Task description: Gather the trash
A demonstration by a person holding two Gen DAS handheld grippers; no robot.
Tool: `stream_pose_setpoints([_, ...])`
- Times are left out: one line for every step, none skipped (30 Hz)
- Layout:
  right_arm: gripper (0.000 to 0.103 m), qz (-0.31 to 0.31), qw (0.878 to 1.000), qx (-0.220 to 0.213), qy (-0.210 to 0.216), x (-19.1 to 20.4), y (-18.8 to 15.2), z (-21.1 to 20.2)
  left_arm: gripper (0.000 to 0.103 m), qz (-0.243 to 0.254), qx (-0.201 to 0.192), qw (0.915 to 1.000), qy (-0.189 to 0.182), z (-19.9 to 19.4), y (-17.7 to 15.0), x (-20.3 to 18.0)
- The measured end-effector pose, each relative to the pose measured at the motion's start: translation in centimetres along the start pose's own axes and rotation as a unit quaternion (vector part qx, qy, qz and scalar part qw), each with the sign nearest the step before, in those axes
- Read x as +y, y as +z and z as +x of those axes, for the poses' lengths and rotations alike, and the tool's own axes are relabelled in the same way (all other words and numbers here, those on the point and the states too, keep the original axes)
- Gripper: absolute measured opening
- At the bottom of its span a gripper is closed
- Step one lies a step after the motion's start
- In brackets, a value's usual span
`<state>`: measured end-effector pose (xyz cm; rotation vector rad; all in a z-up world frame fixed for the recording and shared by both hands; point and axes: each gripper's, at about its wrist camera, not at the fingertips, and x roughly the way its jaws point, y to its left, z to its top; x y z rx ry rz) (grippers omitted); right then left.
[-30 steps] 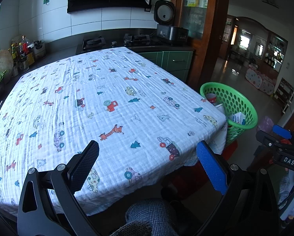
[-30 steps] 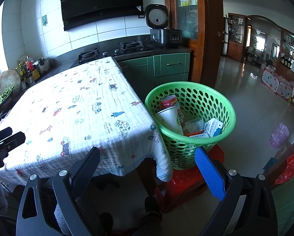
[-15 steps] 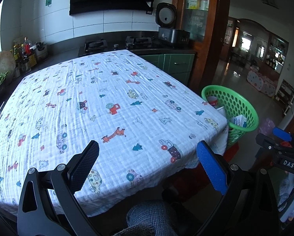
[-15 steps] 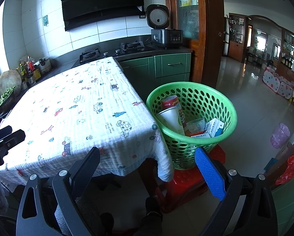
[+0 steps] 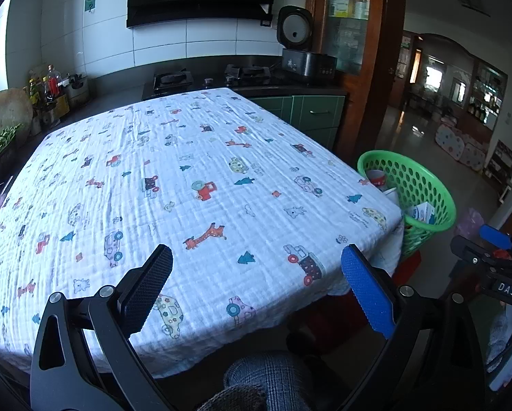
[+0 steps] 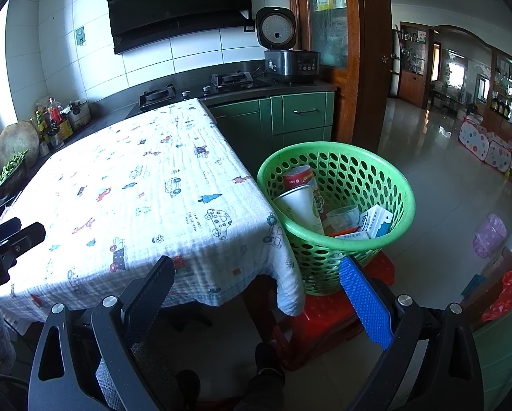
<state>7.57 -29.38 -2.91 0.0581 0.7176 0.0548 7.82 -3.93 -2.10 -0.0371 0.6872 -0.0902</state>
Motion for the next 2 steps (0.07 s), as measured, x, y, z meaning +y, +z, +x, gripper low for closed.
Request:
stream_pose_setpoints([0.093, 0.001, 1.0, 0.0, 0.0, -0.04, -0.01, 0.0, 0.097, -0.001, 0.0, 1.0, 0.0, -0.02, 0.0, 0.01])
stream_pose_setpoints([0.093, 0.001, 1.0, 0.001, 0.001, -0.04, -0.03, 0.04, 0.097, -0.001, 0.0, 1.0, 0.0, -0.01, -0.02, 0.09])
